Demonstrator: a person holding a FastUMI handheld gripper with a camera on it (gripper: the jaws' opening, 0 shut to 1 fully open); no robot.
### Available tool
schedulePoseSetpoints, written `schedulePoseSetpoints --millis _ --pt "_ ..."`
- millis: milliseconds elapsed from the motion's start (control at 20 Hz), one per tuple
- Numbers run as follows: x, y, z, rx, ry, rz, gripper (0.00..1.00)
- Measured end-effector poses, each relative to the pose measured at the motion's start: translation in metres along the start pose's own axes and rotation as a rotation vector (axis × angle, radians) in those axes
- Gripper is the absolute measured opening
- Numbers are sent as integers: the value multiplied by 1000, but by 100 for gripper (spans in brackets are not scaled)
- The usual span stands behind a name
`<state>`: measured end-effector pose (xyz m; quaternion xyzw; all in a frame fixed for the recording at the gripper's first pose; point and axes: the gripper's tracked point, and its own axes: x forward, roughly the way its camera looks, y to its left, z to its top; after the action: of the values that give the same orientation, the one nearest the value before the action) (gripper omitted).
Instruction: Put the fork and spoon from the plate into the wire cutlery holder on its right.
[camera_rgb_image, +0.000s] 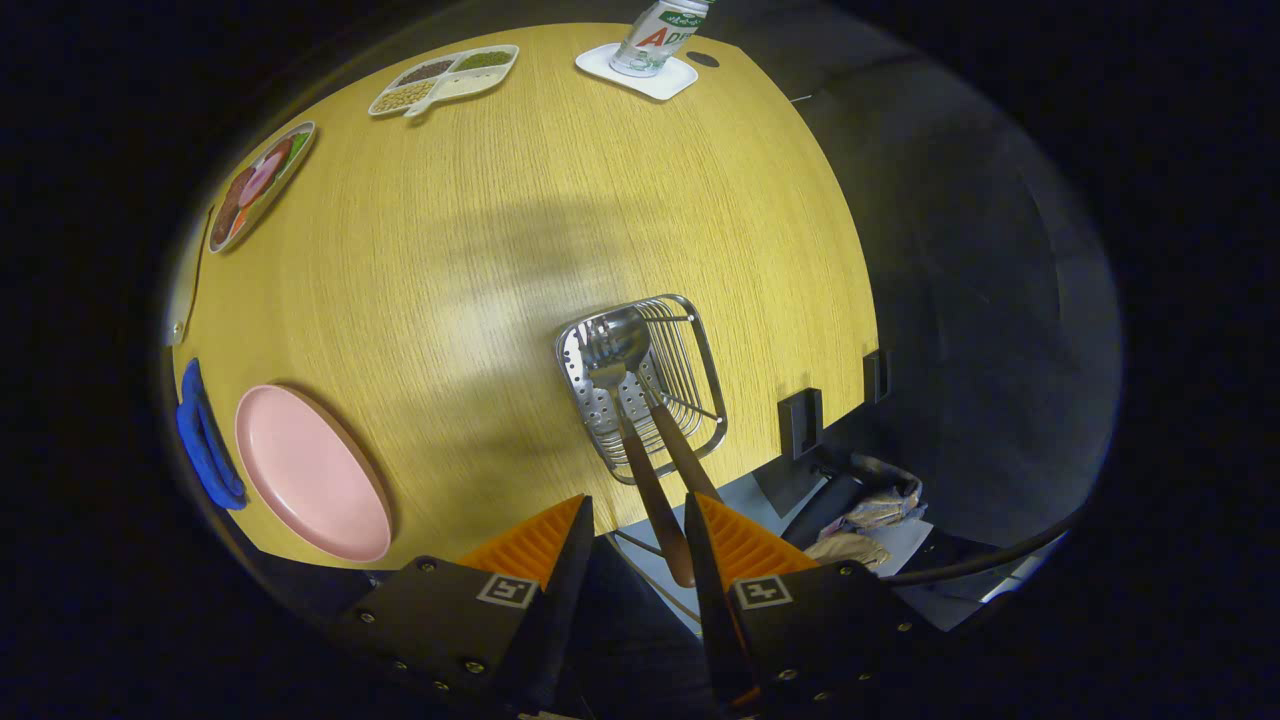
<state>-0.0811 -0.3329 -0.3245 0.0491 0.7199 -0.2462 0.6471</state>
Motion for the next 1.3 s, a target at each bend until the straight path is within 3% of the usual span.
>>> schedulePoseSetpoints --millis 150,300,500,750,1300 --pt "-3 5 4 9 -34 18 64" --pt "-7 10 11 26 -85 36 88" --pt "-17 16 25 47 -200 57 88" --pt "-52 21 55 126 -487 109 88" --pt "-207 15 93 242 -1169 138 88"
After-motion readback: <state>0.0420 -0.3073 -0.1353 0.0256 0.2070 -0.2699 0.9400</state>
